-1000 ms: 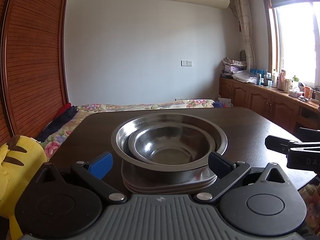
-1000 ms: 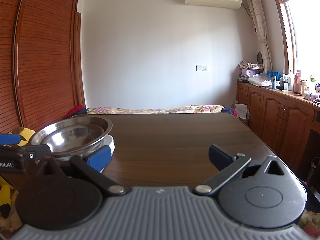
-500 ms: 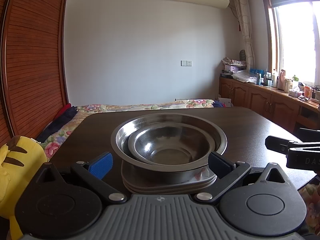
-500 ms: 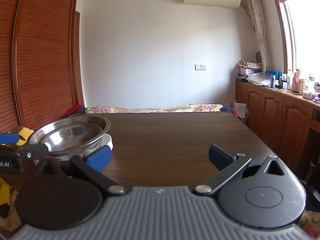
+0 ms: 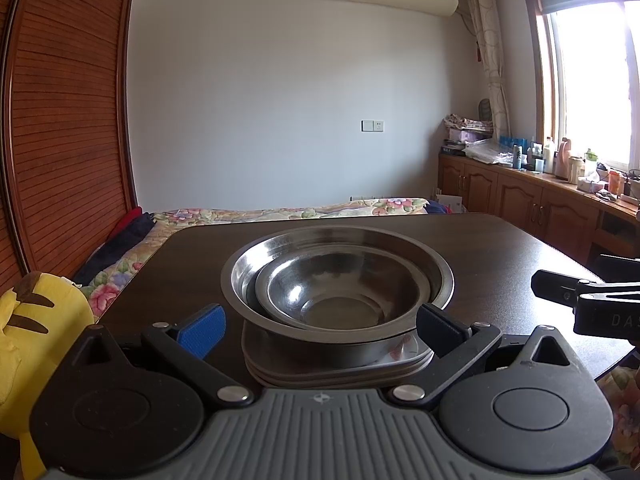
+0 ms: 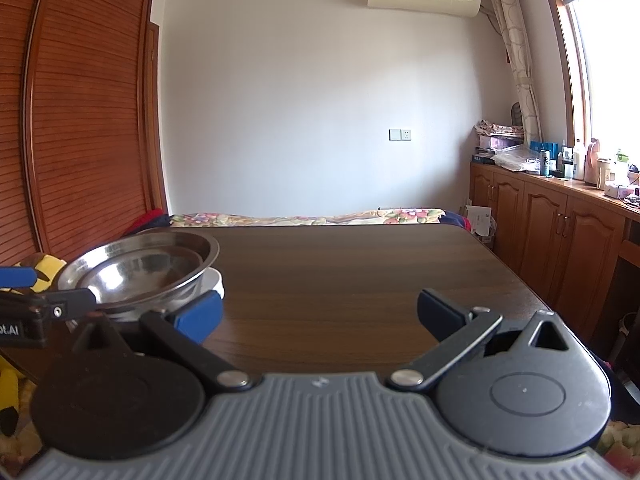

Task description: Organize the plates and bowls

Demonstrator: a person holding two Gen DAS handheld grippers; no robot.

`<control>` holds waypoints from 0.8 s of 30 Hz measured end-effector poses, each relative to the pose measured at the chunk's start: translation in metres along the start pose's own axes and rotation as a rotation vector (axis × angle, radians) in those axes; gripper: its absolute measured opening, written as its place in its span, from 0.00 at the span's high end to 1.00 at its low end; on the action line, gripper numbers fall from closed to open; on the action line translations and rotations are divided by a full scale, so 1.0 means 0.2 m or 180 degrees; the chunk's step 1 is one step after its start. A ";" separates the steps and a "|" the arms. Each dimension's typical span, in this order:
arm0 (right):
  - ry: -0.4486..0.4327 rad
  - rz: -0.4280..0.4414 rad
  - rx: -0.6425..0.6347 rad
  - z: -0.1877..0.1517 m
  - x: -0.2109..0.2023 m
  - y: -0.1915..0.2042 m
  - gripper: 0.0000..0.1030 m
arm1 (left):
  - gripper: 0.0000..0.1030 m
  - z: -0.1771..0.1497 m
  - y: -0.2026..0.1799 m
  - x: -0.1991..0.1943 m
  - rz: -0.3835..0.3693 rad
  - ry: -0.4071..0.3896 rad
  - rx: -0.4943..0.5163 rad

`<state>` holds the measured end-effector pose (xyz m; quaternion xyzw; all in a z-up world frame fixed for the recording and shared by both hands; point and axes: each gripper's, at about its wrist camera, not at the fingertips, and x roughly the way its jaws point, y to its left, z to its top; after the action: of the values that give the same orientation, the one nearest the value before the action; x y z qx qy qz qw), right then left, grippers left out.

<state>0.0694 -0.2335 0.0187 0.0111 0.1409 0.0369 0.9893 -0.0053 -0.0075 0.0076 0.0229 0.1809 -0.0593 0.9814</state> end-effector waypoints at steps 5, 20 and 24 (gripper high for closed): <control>0.0001 0.0003 -0.0002 0.00 0.00 0.00 0.00 | 0.00 0.00 0.00 0.00 0.0002 0.0011 0.0005; 0.0008 0.0010 0.0007 0.00 0.00 0.00 0.00 | 0.00 0.00 0.00 0.00 0.0006 0.0013 0.0017; 0.0006 0.0007 0.0014 0.00 0.00 0.00 0.00 | 0.00 0.00 0.00 0.00 0.0007 0.0011 0.0017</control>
<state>0.0697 -0.2335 0.0179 0.0134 0.1419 0.0376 0.9891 -0.0051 -0.0071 0.0072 0.0259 0.1824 -0.0588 0.9811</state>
